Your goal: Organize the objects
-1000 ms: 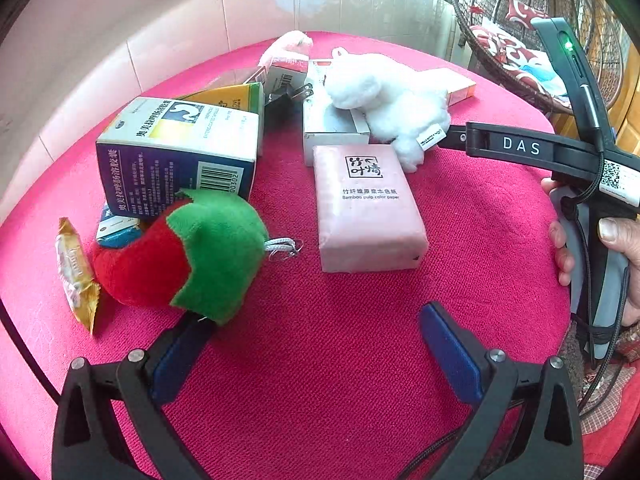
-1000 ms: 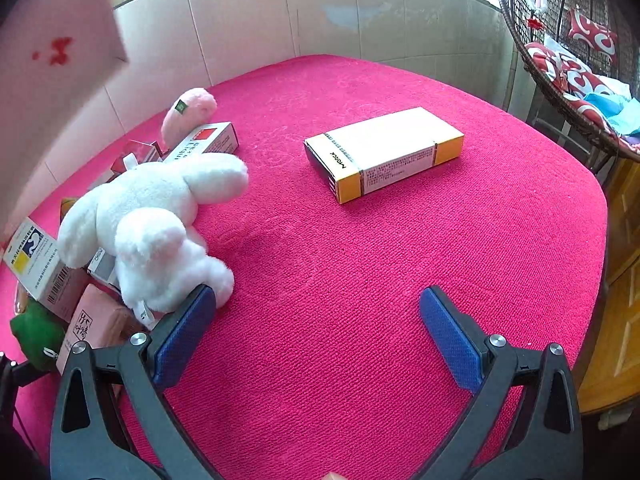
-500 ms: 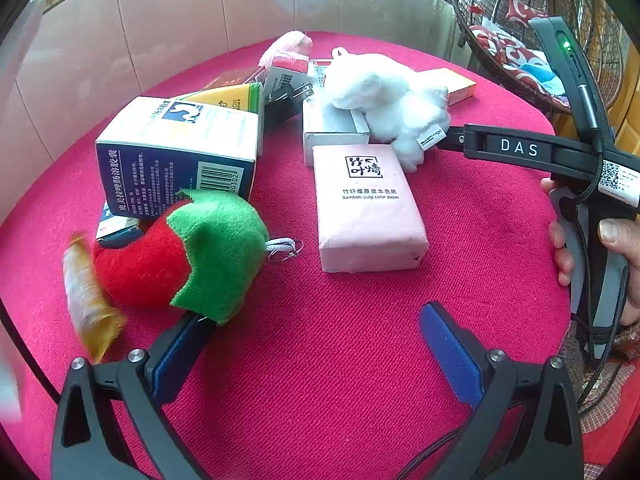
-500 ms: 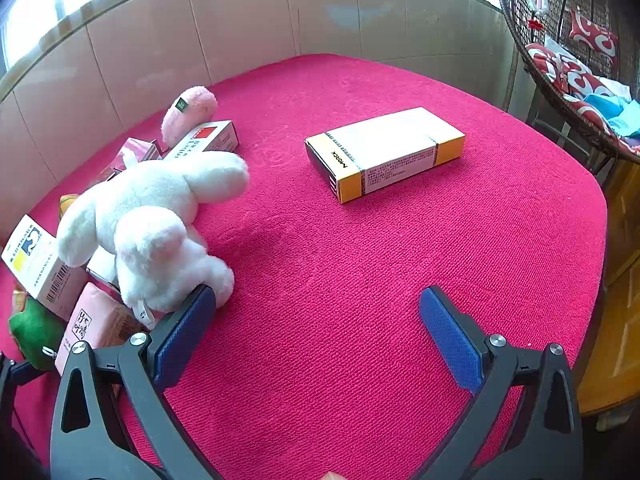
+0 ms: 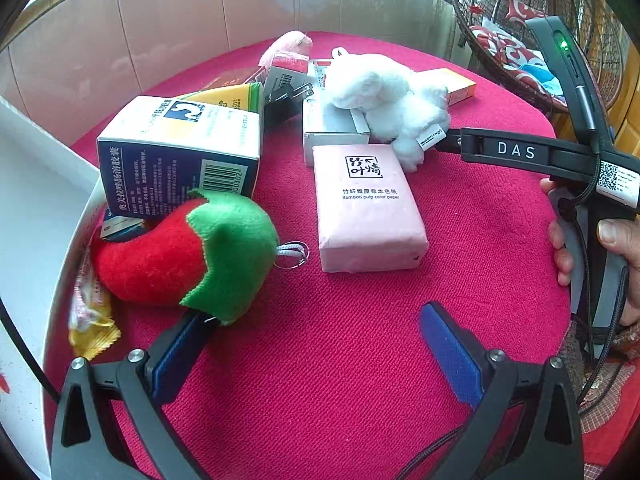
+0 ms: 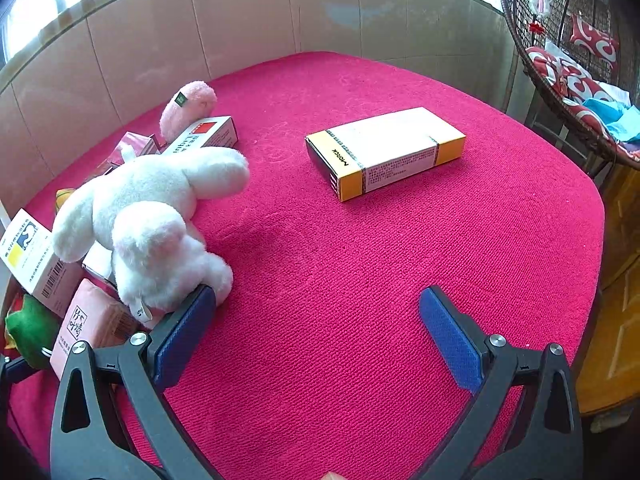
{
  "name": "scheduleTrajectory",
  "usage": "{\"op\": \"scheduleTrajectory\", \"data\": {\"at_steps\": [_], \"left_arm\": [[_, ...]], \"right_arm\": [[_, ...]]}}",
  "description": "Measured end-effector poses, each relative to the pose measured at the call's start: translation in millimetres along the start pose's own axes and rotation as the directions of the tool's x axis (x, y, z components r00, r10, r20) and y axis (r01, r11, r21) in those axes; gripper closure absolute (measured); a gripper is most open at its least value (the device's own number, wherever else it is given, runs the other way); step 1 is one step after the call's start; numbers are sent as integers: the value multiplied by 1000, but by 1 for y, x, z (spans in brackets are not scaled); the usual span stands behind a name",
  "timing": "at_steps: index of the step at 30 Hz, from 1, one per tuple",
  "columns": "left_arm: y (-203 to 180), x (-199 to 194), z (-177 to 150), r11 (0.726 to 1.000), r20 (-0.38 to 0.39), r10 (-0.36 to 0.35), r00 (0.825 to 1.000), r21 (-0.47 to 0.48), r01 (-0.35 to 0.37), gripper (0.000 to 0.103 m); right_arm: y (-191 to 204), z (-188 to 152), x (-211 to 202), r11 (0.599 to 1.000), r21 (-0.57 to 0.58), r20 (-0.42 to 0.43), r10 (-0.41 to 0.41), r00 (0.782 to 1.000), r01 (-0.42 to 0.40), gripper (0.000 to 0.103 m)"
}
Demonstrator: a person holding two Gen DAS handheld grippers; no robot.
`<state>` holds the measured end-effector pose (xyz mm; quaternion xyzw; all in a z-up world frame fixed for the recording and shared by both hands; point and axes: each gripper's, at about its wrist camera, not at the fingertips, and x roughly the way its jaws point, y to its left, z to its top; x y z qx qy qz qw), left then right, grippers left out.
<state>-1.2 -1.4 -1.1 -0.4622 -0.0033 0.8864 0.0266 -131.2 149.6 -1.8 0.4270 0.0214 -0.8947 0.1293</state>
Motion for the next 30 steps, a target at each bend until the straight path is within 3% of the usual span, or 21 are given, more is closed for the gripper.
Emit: {"op": "scheduleTrajectory", "data": {"at_steps": [30], "left_arm": [[-2, 0, -1, 1000, -2, 7, 1000, 8, -7, 0]], "right_arm": [[1, 1, 1, 1000, 9, 11, 14, 1000, -14, 0]]}}
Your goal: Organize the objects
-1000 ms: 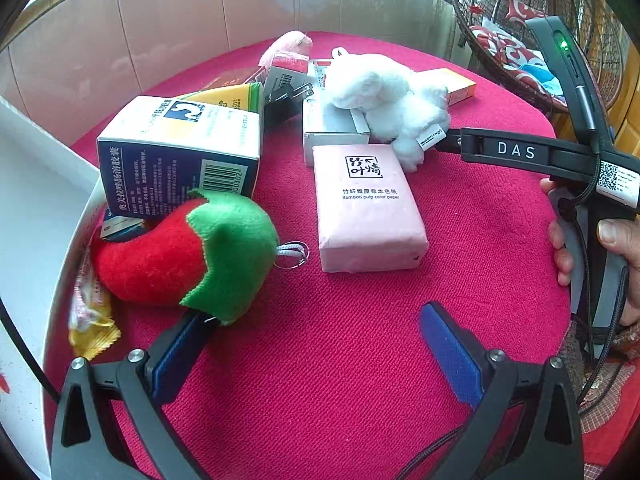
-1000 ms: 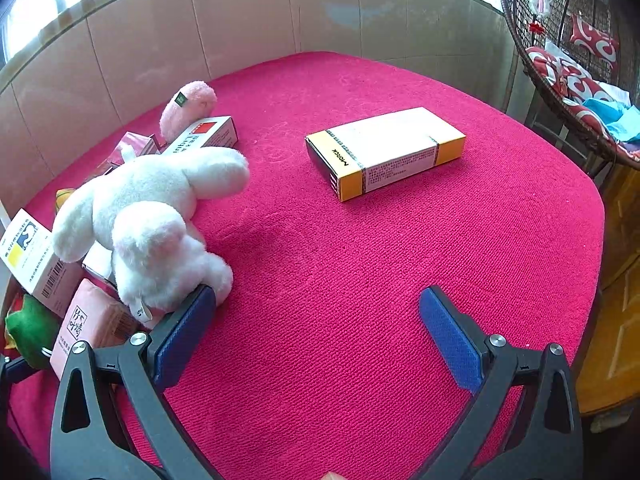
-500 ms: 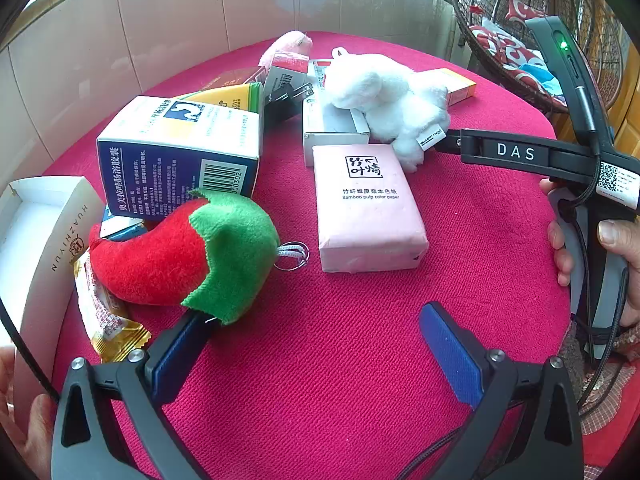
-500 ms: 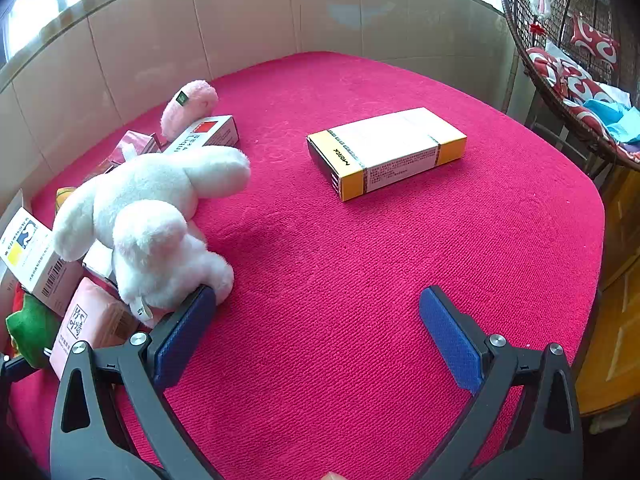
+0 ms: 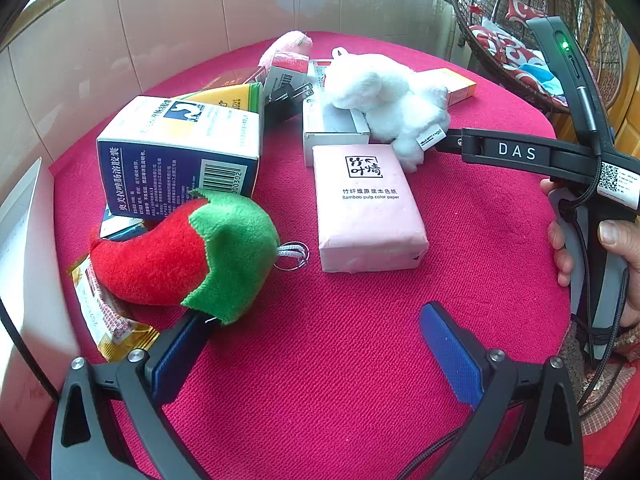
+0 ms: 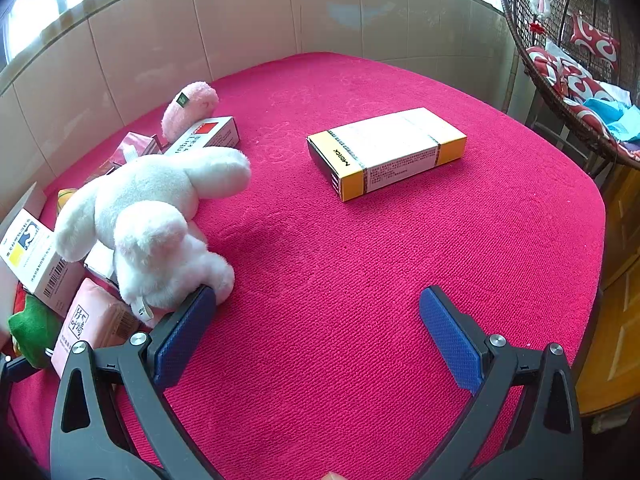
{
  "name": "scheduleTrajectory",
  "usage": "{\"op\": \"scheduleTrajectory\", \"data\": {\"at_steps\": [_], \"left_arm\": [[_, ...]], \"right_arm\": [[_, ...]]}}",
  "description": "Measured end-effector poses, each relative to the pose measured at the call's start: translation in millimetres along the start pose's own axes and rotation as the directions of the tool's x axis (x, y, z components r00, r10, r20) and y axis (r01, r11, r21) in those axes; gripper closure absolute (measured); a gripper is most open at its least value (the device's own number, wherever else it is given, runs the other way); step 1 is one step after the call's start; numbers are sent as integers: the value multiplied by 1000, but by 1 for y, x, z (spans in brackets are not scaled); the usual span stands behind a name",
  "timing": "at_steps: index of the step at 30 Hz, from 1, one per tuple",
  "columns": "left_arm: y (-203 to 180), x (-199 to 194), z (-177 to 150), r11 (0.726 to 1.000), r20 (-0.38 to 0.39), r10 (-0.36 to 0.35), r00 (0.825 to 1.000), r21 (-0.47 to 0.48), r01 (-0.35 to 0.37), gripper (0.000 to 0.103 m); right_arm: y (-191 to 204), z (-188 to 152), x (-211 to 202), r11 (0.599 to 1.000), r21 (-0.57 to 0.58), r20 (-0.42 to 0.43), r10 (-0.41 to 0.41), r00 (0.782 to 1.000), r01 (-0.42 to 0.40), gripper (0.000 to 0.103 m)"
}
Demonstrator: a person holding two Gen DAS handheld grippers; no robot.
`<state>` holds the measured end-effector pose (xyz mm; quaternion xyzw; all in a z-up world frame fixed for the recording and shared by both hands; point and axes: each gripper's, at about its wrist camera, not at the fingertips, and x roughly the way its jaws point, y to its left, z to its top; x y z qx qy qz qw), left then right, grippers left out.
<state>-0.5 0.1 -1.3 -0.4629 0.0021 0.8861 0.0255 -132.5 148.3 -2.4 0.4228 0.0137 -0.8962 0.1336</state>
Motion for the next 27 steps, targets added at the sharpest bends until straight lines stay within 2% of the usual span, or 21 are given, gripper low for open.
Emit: {"op": "scheduleTrajectory", "data": {"at_steps": [27], "left_arm": [[-1, 0, 0, 1000, -1, 1, 1000, 4, -1, 0]], "right_arm": [[-1, -5, -2, 1000, -17, -7, -19, 1000, 19, 0]]}}
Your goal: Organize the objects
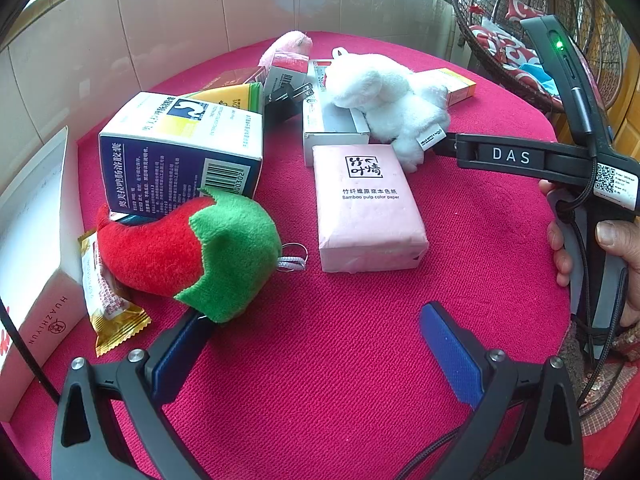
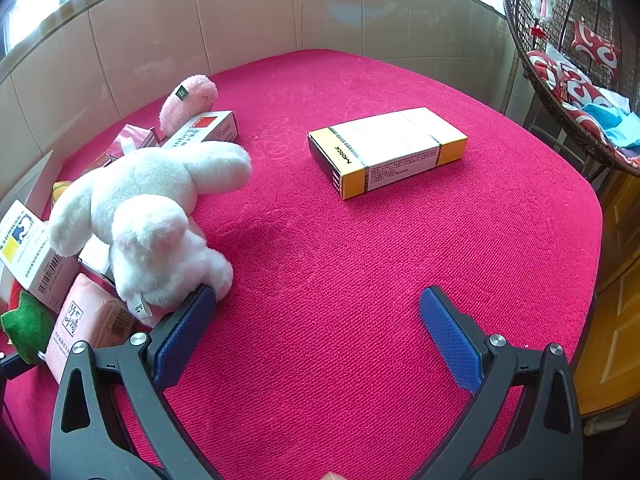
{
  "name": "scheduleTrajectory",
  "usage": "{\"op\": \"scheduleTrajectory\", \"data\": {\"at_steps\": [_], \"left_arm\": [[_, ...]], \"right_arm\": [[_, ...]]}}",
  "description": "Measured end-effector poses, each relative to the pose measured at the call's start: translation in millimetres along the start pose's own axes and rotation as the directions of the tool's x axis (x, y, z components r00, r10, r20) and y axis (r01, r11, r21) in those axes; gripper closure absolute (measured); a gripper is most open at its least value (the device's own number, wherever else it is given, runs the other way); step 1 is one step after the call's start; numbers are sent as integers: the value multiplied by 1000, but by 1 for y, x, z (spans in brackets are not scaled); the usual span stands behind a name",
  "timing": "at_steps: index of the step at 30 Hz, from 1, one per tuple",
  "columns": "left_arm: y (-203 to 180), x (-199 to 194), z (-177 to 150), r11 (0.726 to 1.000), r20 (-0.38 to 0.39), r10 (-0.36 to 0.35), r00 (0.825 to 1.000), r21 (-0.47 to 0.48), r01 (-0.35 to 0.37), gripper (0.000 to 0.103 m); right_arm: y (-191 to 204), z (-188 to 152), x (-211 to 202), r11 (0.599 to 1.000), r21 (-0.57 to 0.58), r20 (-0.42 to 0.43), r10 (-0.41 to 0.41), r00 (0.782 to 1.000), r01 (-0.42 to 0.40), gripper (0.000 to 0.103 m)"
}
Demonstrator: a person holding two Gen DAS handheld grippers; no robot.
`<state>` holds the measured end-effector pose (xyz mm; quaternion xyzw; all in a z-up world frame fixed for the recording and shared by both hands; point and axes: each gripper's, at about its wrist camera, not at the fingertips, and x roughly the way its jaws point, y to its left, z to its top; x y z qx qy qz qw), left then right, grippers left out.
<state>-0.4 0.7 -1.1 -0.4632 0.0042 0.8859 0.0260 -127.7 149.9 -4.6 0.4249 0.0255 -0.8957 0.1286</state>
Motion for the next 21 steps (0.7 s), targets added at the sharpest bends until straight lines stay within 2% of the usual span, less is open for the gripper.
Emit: {"op": "scheduleTrajectory", "data": {"at_steps": [7, 14, 16, 18, 19, 20, 21], "left_arm": [[0, 0, 0, 1000, 0, 1, 1000, 1, -1, 0], [0, 0, 0, 1000, 0, 1, 1000, 2, -1, 0], [0, 0, 0, 1000, 0, 1, 1000, 3, -1, 0], [0, 0, 0, 1000, 0, 1, 1000, 3, -1, 0], [0, 0, 0, 1000, 0, 1, 1000, 3, -1, 0], [0, 0, 0, 1000, 0, 1, 1000, 3, -1, 0], [0, 0, 0, 1000, -1, 1, 1000, 4, -1, 0]], "right_arm": [[-3, -1, -2, 1000, 9, 2, 14, 1000, -14, 0], [-36, 0, -25, 976, 104, 69, 184, 981, -190, 0], [-37, 6, -39, 967, 52, 127, 240, 962, -248, 0], [-29, 13, -66, 942, -84, 221, 336, 915, -325, 0], [-24, 13, -77, 932, -143, 253, 360, 898, -333, 0], [-14, 15, -93, 913, -233, 298, 395, 869, -335, 0], [-5, 16, -104, 898, -297, 310, 412, 857, -324, 0]]}}
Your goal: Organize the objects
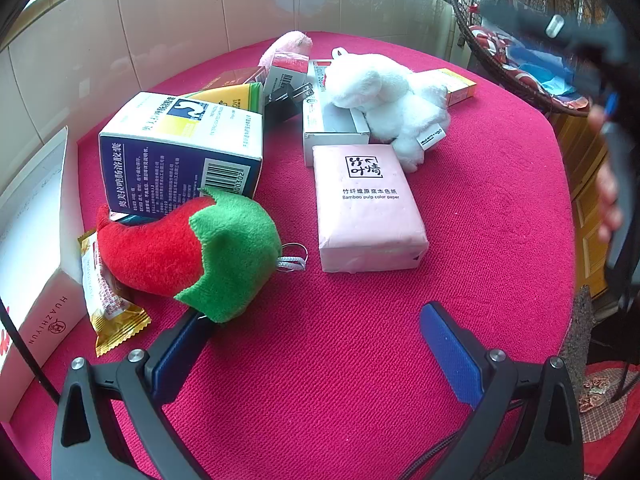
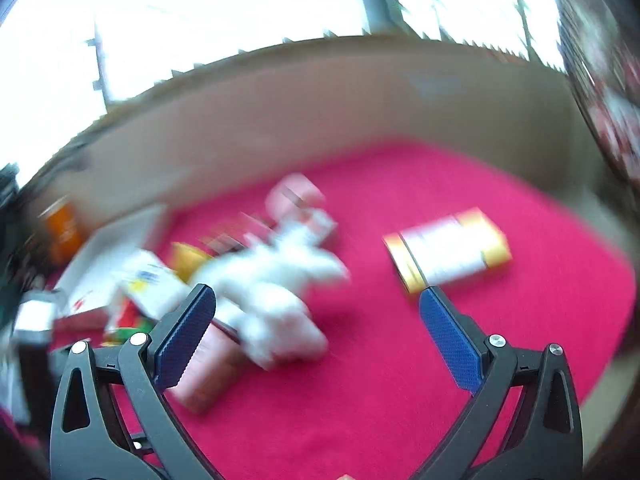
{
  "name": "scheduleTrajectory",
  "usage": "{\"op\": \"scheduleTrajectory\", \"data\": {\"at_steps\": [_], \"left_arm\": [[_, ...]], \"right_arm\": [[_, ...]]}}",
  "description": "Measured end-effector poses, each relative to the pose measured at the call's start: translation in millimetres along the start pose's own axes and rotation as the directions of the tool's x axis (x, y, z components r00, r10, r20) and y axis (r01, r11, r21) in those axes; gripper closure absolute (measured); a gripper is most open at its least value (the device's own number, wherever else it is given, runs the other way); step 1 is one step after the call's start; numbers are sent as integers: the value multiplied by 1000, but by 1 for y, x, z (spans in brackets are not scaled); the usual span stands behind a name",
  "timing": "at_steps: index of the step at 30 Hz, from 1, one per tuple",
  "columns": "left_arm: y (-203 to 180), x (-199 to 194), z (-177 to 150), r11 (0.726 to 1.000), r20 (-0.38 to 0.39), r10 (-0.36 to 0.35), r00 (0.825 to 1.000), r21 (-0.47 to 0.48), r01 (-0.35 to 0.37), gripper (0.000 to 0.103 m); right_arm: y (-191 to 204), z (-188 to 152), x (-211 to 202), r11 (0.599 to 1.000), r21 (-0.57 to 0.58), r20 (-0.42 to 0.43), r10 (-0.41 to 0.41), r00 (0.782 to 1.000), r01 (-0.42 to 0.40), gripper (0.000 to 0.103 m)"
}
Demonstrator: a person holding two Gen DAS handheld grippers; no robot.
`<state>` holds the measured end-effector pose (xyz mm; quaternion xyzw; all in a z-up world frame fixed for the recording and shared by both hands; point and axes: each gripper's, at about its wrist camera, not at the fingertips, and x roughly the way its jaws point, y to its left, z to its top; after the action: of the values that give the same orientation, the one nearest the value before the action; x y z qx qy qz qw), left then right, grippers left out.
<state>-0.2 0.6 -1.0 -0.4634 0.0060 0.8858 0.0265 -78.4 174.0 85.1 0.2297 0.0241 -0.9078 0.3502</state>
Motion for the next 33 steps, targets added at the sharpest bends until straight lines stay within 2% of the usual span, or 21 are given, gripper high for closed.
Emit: {"op": "scheduleTrajectory", "data": {"at_steps": [2, 4, 8, 15, 24, 29, 31, 33], "left_arm": [[0, 0, 0, 1000, 0, 0, 1000, 0, 0, 0], [0, 0, 0, 1000, 0, 0, 1000, 1, 0, 0], [0, 0, 0, 1000, 0, 0, 1000, 1, 0, 0], [0, 0, 0, 1000, 0, 0, 1000, 1, 0, 0], [0, 0, 2, 1000, 10, 15, 1000, -20, -14, 0], [1, -3, 0, 999, 20, 28, 999, -32, -28, 0], [0, -7, -1, 999, 26, -2, 1000, -34, 2, 0], [5, -21, -5, 993, 95, -91, 991, -68, 98, 0]], "right_arm": [[15, 10, 1, 996, -84, -16, 20, 1000, -22, 0], [27, 16, 4, 994, -104, -19, 30, 999, -32, 0], [22, 24, 17, 998, -6, -63, 67, 996, -68, 0], [3, 22, 33, 983, 176, -146, 86, 985, -59, 0], [-2, 12, 28, 979, 200, -154, 77, 985, -45, 0], [-1, 5, 33, 970, 237, -172, 104, 980, -61, 0], [0, 4, 31, 969, 238, -170, 110, 979, -68, 0], [-1, 5, 26, 972, 225, -156, 100, 983, -64, 0]]}}
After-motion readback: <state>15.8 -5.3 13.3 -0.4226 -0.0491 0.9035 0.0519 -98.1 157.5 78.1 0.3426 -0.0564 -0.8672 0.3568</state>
